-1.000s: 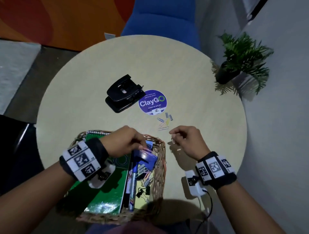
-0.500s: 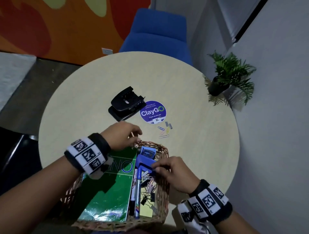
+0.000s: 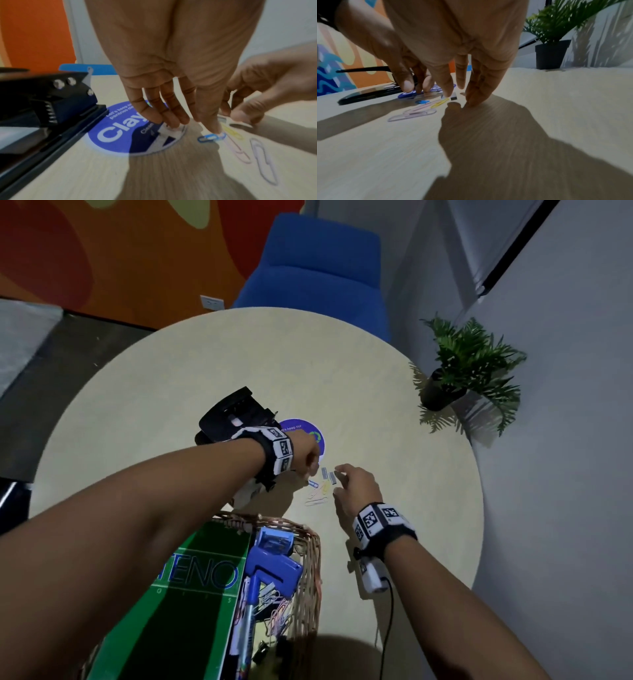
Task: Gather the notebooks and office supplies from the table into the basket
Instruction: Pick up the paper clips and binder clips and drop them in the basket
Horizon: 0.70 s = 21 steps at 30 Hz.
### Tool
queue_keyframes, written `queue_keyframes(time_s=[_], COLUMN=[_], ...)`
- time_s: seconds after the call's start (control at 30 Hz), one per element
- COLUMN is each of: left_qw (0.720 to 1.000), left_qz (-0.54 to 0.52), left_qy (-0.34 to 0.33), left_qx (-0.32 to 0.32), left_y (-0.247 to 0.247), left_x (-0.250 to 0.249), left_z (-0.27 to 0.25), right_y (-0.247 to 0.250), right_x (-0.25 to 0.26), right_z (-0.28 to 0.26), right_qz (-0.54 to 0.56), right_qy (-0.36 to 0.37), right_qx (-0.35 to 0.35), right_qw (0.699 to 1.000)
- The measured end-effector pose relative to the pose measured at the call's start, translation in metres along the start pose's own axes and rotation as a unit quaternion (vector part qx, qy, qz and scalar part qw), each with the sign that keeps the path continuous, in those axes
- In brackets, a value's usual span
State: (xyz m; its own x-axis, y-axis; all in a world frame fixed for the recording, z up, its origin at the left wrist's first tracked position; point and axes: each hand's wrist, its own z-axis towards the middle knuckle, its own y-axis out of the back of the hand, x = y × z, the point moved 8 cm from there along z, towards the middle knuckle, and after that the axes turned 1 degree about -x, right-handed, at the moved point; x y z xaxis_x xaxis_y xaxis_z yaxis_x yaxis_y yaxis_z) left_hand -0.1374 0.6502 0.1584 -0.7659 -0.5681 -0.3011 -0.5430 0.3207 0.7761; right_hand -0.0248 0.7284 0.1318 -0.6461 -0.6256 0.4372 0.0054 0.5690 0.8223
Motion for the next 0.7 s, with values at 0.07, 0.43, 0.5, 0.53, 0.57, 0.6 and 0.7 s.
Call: queue_keyframes(time_s=[0.07,0.43,0.5,0.53,0.57,0.6,0.7], left_qw=[1.000,0.998,0.999,0.999,0.998,0.998,0.999], left_qz=[-0.004,0.059,0.044,0.036,0.030,0.030,0.034], left_qy=[0.006,0.014,0.018,0.022,0.024,0.024,0.015], left_qx=[0.010,-0.012,-0.019,-0.029,-0.041,-0.049,-0.036], left_y=[-0.009,-0.021,-0.019,-0.017,-0.014,-0.010,0.004], left_x=[-0.003,-0.010,-0.008,-0.005,-0.002,0.001,0.007], left_z=[0.004,0.009,0.006,0.004,0.001,-0.002,-0.017], right_y=[-0.004,-0.006,-0.007,-0.007,-0.008,-0.008,-0.006], right_x=[0.000,0.001,0.001,0.002,0.002,0.003,0.010], right_z=[0.009,0.018,0.015,0.014,0.013,0.013,0.013], right_qz=[-0.024,-0.001,-0.007,-0.010,-0.012,-0.016,-0.042], right_qy=[-0.003,-0.074,-0.079,-0.080,-0.078,-0.074,-0.049], right_qx=[0.000,-0.015,-0.012,-0.014,-0.018,-0.021,-0.034], right_qw=[1.000,0.997,0.997,0.997,0.997,0.997,0.997])
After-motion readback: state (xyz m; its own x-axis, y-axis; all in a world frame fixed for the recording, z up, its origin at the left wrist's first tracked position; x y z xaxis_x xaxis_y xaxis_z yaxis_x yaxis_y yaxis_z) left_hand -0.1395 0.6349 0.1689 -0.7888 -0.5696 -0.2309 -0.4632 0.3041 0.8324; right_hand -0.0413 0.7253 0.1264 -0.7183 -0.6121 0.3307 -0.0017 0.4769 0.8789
